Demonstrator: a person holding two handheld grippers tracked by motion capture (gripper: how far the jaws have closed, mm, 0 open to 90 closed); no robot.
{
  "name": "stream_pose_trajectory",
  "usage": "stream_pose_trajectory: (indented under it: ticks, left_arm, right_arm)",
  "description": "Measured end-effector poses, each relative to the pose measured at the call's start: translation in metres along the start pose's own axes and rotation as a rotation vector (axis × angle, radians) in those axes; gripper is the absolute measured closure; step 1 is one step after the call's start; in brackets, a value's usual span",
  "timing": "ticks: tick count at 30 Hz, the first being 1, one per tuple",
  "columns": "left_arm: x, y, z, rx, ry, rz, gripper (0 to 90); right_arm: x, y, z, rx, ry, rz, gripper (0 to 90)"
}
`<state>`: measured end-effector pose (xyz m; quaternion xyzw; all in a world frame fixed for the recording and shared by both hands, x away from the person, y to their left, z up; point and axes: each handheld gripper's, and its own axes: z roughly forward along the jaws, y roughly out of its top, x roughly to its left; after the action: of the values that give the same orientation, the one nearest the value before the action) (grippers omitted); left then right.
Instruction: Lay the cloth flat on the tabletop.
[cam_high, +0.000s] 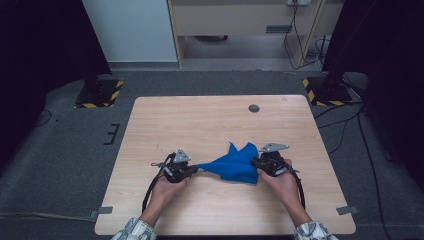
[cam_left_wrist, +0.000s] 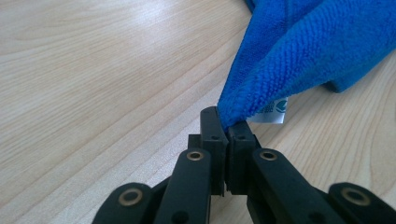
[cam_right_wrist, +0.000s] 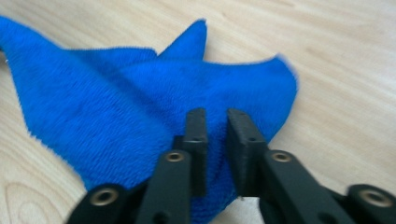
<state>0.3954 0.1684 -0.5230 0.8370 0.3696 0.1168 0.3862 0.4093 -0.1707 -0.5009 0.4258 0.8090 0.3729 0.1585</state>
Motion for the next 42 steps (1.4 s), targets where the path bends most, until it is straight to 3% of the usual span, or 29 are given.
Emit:
stream_pose_trajectory:
  ticks: [5,12,15,17,22,26,29,37,42]
  left_arm:
    - [0.001,0.0,-0.001,-0.006,0.001,-0.008,87.2]
    - [0.001,0.0,-0.001,-0.009,0.003,-0.007,87.0]
    - [0.002,0.0,-0.001,-0.01,0.004,-0.009,87.0]
    - [0.002,0.0,-0.002,-0.011,0.005,-0.008,86.9]
    - [0.001,0.0,-0.001,-0.014,0.001,-0.009,86.8]
    - [0.001,0.001,-0.002,-0.02,0.002,-0.01,86.8]
    - [0.002,0.0,-0.002,-0.019,0.001,-0.012,86.8]
    - [0.001,0.0,-0.002,-0.018,-0.003,-0.011,86.6]
    - [0.001,0.001,-0.001,-0.018,-0.003,-0.012,86.6]
  right_arm:
    - [-0.008,0.017,-0.001,-0.018,-0.035,0.0,48.5]
    - [-0.019,0.035,0.01,-0.006,-0.043,0.028,39.9]
    - [-0.022,0.043,0.015,-0.008,-0.031,0.034,41.5]
    - [-0.021,0.048,0.015,-0.014,-0.028,0.026,47.1]
    - [-0.021,0.051,0.019,0.007,-0.046,0.006,50.8]
    - [-0.027,0.049,0.038,0.036,-0.065,-0.004,62.2]
    - [-0.03,0.047,0.045,0.048,-0.075,0.0,63.5]
    - [-0.034,0.041,0.07,0.08,-0.093,0.033,50.7]
    - [-0.034,0.041,0.076,0.09,-0.102,0.042,48.3]
